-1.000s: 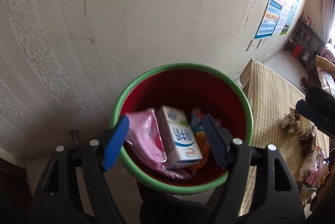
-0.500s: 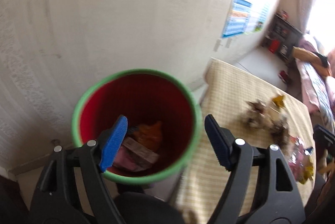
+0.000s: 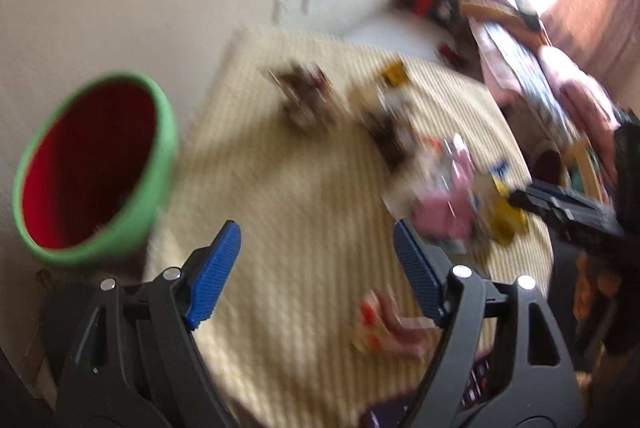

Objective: Collect trash
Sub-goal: 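Grasp the pink strawberry-print paper wrapper with the left tool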

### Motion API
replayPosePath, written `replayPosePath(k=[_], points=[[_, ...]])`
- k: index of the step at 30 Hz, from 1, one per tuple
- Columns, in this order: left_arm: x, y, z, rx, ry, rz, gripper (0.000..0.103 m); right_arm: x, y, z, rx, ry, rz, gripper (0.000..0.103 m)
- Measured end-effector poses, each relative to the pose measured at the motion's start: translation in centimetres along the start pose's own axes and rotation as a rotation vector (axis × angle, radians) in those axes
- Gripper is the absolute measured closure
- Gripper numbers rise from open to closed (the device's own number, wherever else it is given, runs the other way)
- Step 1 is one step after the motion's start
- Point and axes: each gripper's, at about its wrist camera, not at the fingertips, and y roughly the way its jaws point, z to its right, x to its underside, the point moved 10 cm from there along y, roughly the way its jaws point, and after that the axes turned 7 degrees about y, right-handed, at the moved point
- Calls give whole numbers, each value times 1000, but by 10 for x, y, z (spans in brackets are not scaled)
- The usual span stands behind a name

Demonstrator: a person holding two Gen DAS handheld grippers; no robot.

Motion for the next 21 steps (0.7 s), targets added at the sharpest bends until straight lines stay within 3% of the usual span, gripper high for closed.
replayPosePath(k=[3,8,13,15,21], points=[[24,5,21,50,10,-80,27,12,10,0,-78,38,-48,29],[55,17,52,106,63,-207,27,24,17,-6,-118,22,-92,29],[77,47,70,95,114,-320,27,32,19,-9,-121,-4,-115,40],[80,56,75,94,118,-332,39,32,19,-8,-124,-3,-111,41],[54,67,64,30,97,-246,46,28,12,2,-138,38,-85,40]])
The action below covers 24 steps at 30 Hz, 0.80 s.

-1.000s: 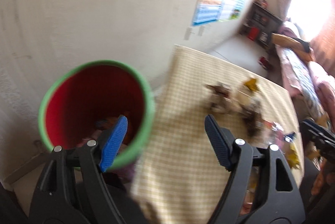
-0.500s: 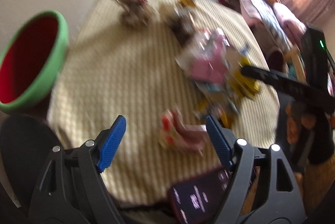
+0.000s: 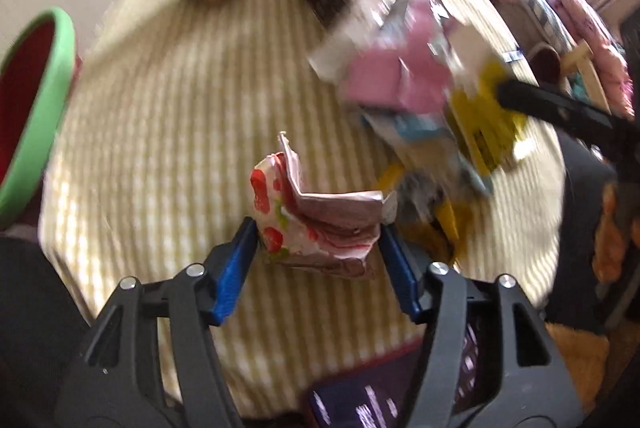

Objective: Collect trash
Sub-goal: 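Grasp the pink strawberry-print paper wrapper with the left tool, then grasp the yellow snack bag with the right tool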

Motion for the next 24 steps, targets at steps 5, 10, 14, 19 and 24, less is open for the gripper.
replayPosePath(k=[5,10,14,19,24], points=[[-21,-8,-16,-50,-37,81,50,4,-5,-3,2,-26,-6,34],[-39,-22,-25,-63,-35,153,49,12,-4,-11,10,-92,-23,29],[-46,-27,-26,-64,-36,177,49,17,1,-13,56,-163,-28,28],[-44,-31,-34,-58,-70,193,48,20,15,-9,185,-284,-22,31],[-44,-34,-41,-62,-94,209,47,8,22,-1,160,-213,-6,61]])
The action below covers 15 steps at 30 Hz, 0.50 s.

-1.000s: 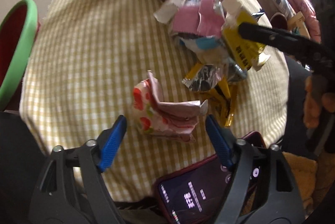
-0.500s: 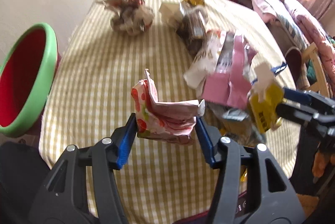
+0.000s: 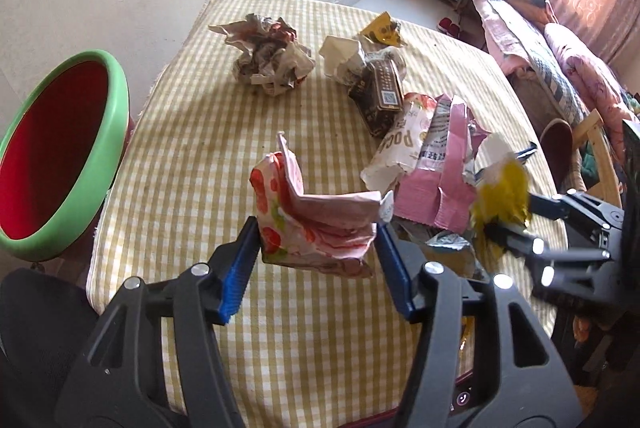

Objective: Collect trash
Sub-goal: 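Grasp the yellow snack bag with the right tool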

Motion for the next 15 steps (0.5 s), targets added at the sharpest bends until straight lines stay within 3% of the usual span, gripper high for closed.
replayPosePath(k=[3,8,15], points=[[-1,-2,-2,-7,-2,13,47,-9,3,13,-16,80,13,67],[-5,-8,-4,-23,-2,42,47,-21,-16,30,-117,246,75,71],[-19,-28,-2,-43,10,103,47,-40,-53,17,-183,279,172,71]])
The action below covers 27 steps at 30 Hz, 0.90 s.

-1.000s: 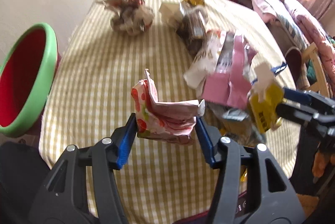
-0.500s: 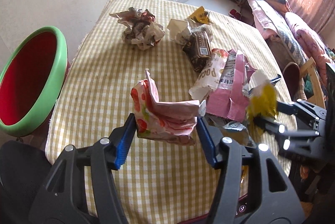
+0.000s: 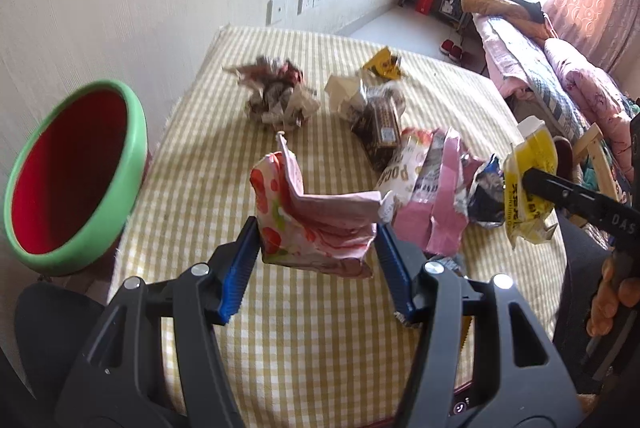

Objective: Collect trash
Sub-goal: 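Grasp the yellow snack bag with the right tool, then carry the wrapper and yellow bag with both tools over the green bin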

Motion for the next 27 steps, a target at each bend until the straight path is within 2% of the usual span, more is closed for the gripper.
replayPosePath(k=[6,15,19,27], points=[[-32,-25,-1,-36,8,79,47,-22,-18,-29,-74,24,74,70],[-89,-61,-7,-72,-3,217,47,-43,-31,-67,-93,-25,137,69],[-98,-71,-12,-97,-5,250,47,-46,-36,-76,-103,-33,149,69],[-94,-81,-29,-140,-22,260,47,-48,-38,-98,-105,-66,159,69]])
